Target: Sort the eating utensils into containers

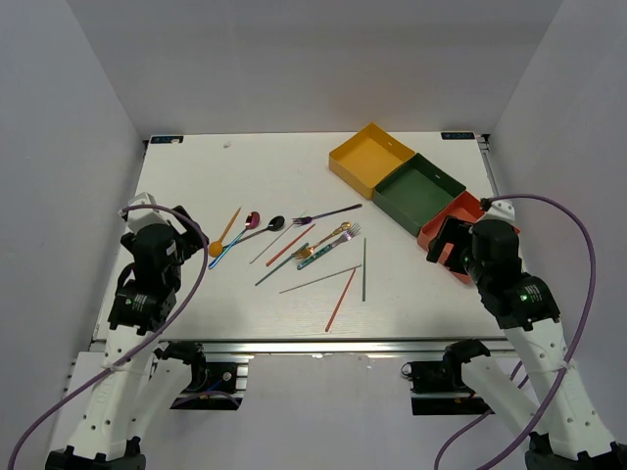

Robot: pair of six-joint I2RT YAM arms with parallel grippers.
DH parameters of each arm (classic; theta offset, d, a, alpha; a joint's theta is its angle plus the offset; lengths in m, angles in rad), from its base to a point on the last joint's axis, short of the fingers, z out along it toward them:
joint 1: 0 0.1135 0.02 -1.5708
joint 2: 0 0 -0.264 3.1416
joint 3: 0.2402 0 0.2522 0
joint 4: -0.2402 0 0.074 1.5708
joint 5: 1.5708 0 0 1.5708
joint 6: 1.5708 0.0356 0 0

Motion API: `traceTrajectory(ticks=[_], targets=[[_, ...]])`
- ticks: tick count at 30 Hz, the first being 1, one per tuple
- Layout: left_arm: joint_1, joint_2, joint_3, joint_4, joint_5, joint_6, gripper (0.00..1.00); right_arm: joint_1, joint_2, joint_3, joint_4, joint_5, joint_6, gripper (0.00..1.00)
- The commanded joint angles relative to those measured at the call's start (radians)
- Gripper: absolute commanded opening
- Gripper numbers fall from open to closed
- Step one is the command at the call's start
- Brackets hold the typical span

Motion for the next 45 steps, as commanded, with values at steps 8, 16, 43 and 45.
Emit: traceTrajectory(ticks=[8,16,43,45], targets=[[0.006,-0.012,-0.010,0.014,0.003,-0.009,0.98,-0.003,-0.022,-0.062,0.274,-0.422,0.080,0.89],[0.006,0.003,-0.015,0.015,0.014,-0.008,0.98,0.211,0.358,0.033,0.261,-0.121,0.166,0.89],[0.003,0.011,-0.016,0.023,0.046,-0.003,0.98,0.468,0.967,0.066,0.323,0.118,0.263,0.37],[0.002,0.011,-0.016,0.023,0.046,-0.003,0.98,0.448,0.981,0.036,0.361,0.086,0.262,0.35]])
